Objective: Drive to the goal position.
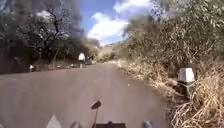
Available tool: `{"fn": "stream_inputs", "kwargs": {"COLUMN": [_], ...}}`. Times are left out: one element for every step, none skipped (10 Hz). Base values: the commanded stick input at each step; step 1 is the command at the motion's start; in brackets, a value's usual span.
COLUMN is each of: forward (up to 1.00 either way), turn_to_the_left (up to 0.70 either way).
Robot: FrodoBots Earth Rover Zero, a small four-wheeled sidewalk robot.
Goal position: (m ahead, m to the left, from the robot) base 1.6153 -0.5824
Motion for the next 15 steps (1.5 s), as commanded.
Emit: {"fn": "stream_inputs", "kwargs": {"forward": [0.7,0.7,0.7,0.7,0.7,0.7,0.7,0.7,0.7,0.7,0.7,0.7,0.7,0.7,0.7], "turn_to_the_left": [0.0,0.0,0.0,-0.02,-0.03,-0.28,-0.32,-0.34,-0.27,-0.2,-0.13,-0.07,0.0,0.0,0.0]}}
